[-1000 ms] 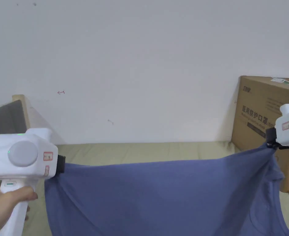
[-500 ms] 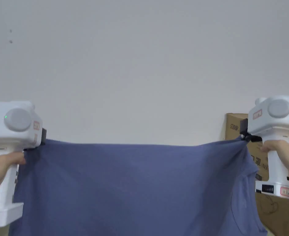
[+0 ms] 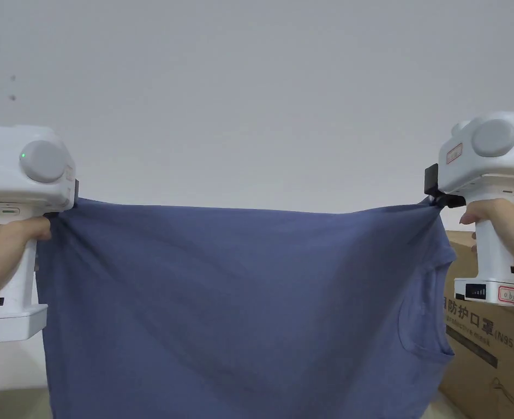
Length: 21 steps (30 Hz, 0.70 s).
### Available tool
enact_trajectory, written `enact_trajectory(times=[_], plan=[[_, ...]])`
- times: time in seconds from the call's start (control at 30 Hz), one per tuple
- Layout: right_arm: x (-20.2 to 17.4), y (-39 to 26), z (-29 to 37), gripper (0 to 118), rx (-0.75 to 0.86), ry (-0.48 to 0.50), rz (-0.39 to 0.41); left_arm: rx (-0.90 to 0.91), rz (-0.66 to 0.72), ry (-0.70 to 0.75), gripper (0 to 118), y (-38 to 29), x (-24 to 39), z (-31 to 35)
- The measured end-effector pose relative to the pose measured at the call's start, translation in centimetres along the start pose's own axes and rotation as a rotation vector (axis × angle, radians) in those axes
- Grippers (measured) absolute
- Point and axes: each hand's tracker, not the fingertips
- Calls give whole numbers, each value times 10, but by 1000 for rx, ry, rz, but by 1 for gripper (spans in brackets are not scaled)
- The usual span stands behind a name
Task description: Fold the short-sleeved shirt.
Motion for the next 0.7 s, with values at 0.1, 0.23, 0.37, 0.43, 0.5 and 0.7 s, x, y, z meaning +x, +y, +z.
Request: enact_trajectory(times=[0.1,0.23,0.37,0.43,0.5,0.7], plan=[[-1,-25,-24,2,-53,6,-20,-32,-5,14,3,-28,5,-26],[-4,-85,-73,2,-165,-19,37,-131,-85,34,3,-93,17,-75],[-8,-170,-140,2,-321,-36,36,-262,-94,33,3,-185,33,-127],[-8,-217,-172,2,-416,-54,50,-340,-119,34,3,-236,40,-150],[-9,-267,-200,2,-512,-69,58,-418,-141,35,3,-288,47,-173],[6,-415,-255,2,-781,-61,122,-667,-77,77,3,-431,51,-215]])
